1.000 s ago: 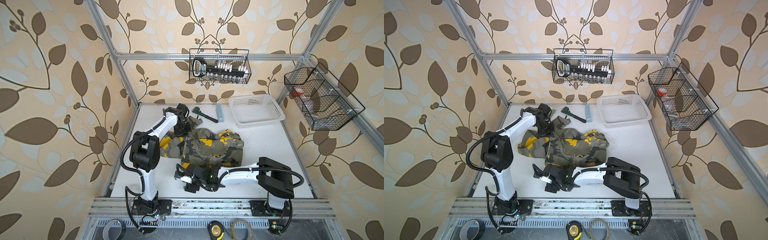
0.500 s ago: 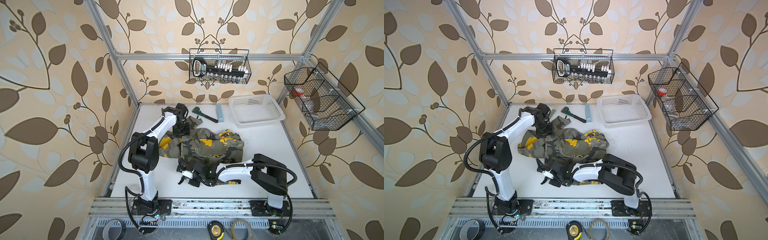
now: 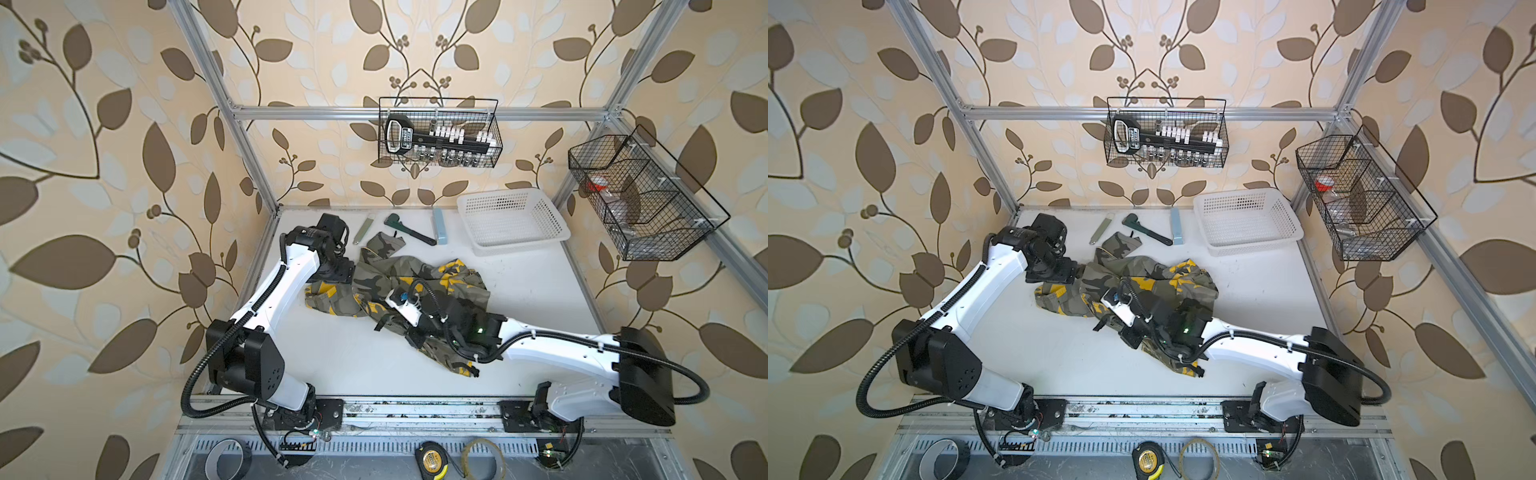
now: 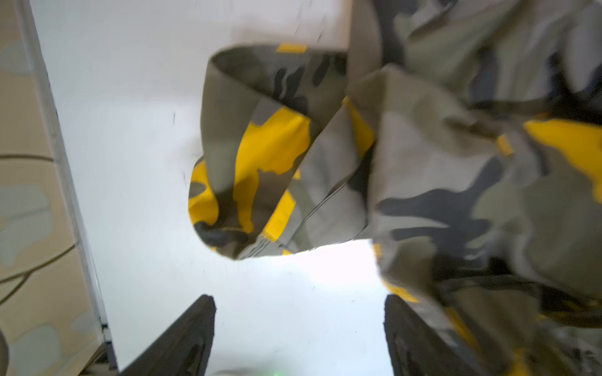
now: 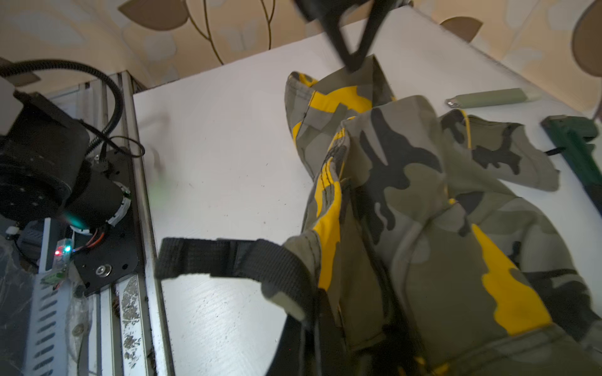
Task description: Fold and stack the trousers
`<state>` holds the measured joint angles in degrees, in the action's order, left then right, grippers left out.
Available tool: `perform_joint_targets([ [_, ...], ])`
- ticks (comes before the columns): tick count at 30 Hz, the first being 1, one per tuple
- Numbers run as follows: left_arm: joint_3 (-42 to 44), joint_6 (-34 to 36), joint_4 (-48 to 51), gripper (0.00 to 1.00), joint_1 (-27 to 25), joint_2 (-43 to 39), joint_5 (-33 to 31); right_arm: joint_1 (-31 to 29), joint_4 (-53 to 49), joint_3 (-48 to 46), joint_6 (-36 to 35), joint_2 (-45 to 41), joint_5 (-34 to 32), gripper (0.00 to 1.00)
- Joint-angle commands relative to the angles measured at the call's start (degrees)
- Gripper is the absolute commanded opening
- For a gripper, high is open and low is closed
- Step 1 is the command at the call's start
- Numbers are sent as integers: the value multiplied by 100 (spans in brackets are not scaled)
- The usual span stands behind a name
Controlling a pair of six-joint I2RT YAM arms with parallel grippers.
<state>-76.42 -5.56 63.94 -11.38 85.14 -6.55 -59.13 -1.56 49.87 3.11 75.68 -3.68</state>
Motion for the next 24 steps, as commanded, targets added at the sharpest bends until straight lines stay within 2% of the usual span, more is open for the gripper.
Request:
perform_joint_targets([
  [1,432,552,-65,83,96,-13,-479,415,-575,-207,43,-531,-246,0],
  [4,573,557,-212,83,146,250,-613,994,-951,-288,-87,-1049,-181,0],
  [10,560,79,-444,82,441,804,-794,1968,-1496,-359,-342,-1700,-40,0],
  [14,751,51,-905,79,443,967,-470,2358,-1608,-470,-390,-1910,8,0],
  [17,713,29,-1042,74,443,1186,-273,2515,-1648,-479,-395,-1960,43,0],
  [19,675,21,-1166,65,442,1260,-95,2555,-1662,-478,-430,-1946,52,0],
  [24,411,-127,-1005,22,439,1348,273,2599,-1727,-435,-540,-1904,-9,0],
])
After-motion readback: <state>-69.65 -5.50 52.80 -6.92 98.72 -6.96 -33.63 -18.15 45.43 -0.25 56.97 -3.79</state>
